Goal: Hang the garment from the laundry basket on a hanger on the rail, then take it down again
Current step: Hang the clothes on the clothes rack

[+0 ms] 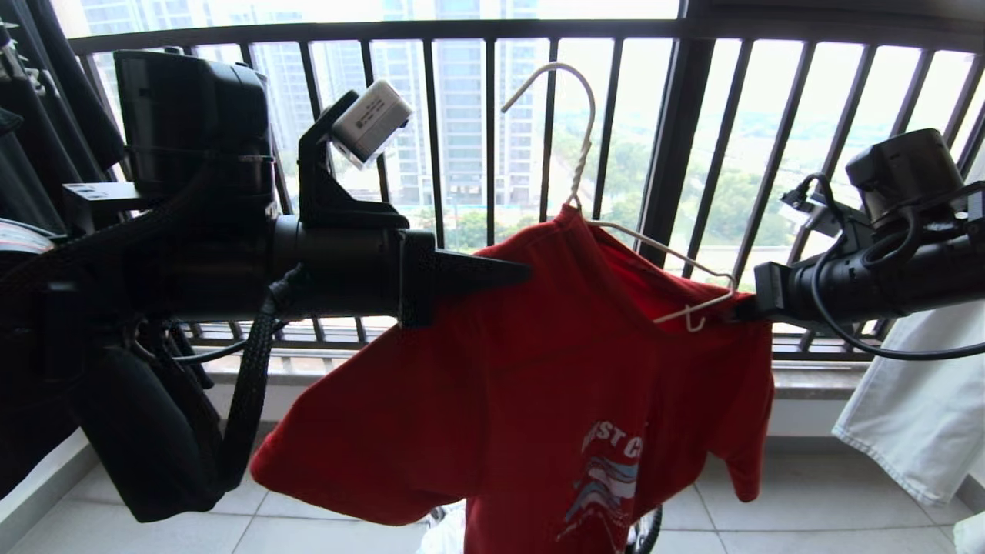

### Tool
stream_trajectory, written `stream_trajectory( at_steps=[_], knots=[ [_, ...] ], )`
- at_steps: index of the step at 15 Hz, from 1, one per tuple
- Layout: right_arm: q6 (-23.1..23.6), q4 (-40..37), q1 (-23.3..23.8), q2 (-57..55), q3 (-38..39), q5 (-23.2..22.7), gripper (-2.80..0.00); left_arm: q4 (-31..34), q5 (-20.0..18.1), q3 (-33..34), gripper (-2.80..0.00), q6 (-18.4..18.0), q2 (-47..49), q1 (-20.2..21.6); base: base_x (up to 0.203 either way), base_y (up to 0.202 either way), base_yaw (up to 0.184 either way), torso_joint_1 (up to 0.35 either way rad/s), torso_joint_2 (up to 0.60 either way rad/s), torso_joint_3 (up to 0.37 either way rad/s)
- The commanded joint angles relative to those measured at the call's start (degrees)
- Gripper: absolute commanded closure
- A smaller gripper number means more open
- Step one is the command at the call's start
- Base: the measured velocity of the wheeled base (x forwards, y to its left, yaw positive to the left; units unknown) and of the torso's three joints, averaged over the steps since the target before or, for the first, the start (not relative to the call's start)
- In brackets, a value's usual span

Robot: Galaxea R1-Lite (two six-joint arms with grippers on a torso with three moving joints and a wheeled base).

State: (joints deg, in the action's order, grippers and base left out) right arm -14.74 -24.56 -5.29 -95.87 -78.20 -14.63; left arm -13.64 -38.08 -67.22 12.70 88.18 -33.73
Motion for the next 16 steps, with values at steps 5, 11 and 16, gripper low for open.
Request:
stream_trajectory(
  at_steps=[5, 11, 16],
  knots=[
    [0.4, -7.9, 0.0, -2.4, -6.3, -0.8, 0.00, -0.1, -0.4, 1.2, 0.00, 0.2, -3.7, 0.0, 0.000, 0.000, 0.000, 0.000, 0.00, 0.000],
    [3.5, -29.1, 0.0, -6.0, -22.2, -1.6, 0.00, -0.1, -0.4, 1.4, 0.00, 0.2, -4.5, 0.0, 0.000, 0.000, 0.000, 0.000, 0.00, 0.000],
    [9.4, -40.6, 0.6, -9.0, -29.3, -1.6, 0.00, -0.2, -0.6, 3.0, 0.00, -0.6, -5.6, -0.7, 0.000, 0.000, 0.000, 0.000, 0.00, 0.000]
  ],
)
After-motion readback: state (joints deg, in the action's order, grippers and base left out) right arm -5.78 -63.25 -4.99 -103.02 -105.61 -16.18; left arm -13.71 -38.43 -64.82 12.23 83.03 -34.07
